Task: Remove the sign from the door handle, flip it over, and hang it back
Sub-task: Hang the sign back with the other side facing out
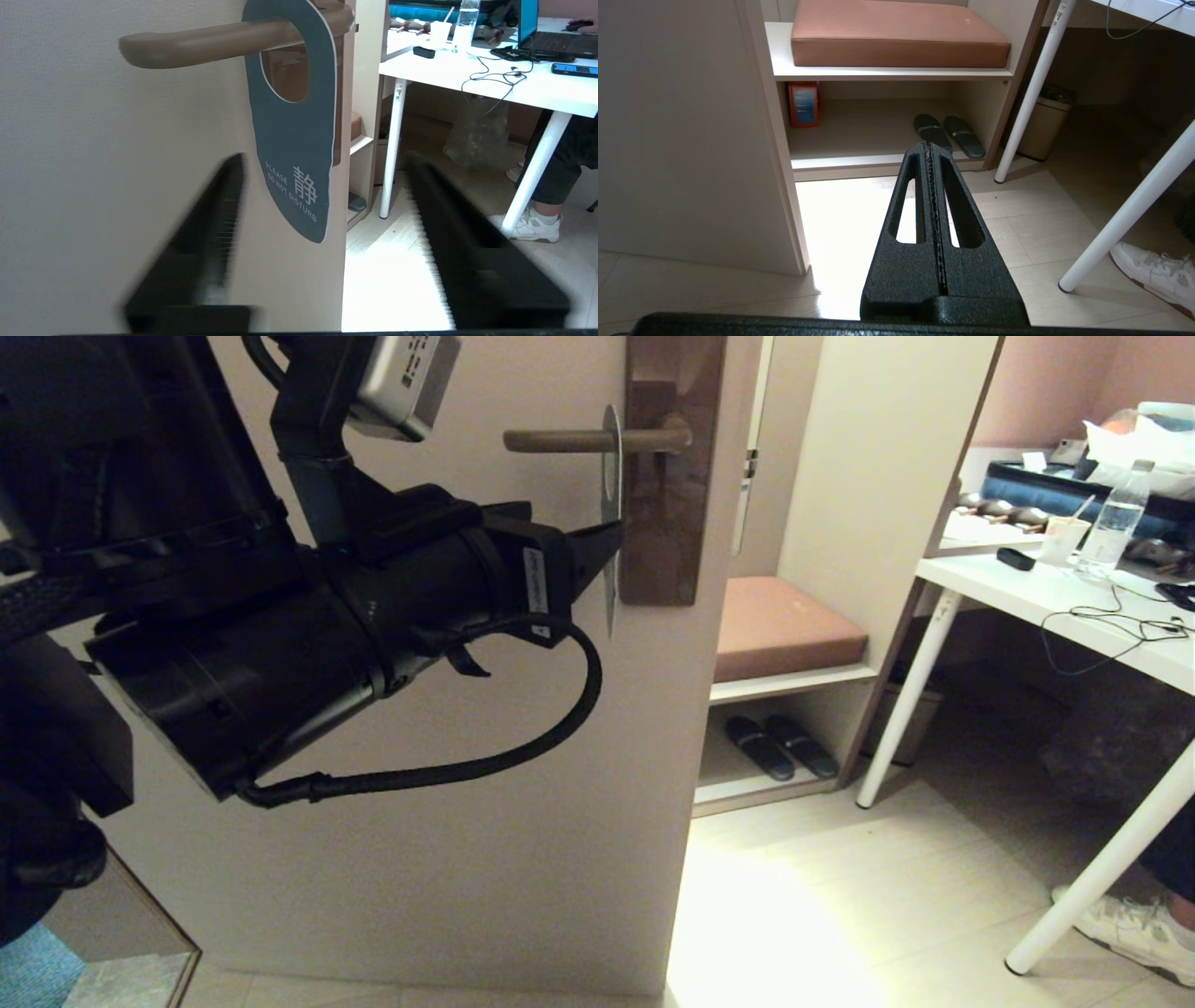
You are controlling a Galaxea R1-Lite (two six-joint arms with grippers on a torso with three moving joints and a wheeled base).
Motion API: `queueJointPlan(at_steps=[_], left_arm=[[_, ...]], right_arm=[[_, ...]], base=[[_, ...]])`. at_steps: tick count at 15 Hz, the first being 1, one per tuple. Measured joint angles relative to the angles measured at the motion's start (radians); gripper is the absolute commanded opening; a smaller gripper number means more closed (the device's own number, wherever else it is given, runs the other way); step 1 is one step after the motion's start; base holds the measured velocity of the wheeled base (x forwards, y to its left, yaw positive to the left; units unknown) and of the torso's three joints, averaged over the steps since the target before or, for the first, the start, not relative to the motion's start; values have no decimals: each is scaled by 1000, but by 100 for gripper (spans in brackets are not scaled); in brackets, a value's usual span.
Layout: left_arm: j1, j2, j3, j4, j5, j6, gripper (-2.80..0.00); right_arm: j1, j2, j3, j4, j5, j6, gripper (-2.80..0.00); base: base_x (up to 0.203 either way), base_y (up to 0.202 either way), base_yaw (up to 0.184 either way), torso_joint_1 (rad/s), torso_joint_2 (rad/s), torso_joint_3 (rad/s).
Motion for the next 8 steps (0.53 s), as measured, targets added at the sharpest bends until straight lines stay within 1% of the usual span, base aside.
queueJointPlan(at_steps=[5,8], left_arm=[[0,24,-16,1,0,-1,-280],[0,49,-47,1,0,0,-280]], right_arm=[[0,0,0,0,0,0,-280],[0,0,0,0,0,0,-280]], base=[[0,0,0,0,0,0],[0,0,0,0,0,0]])
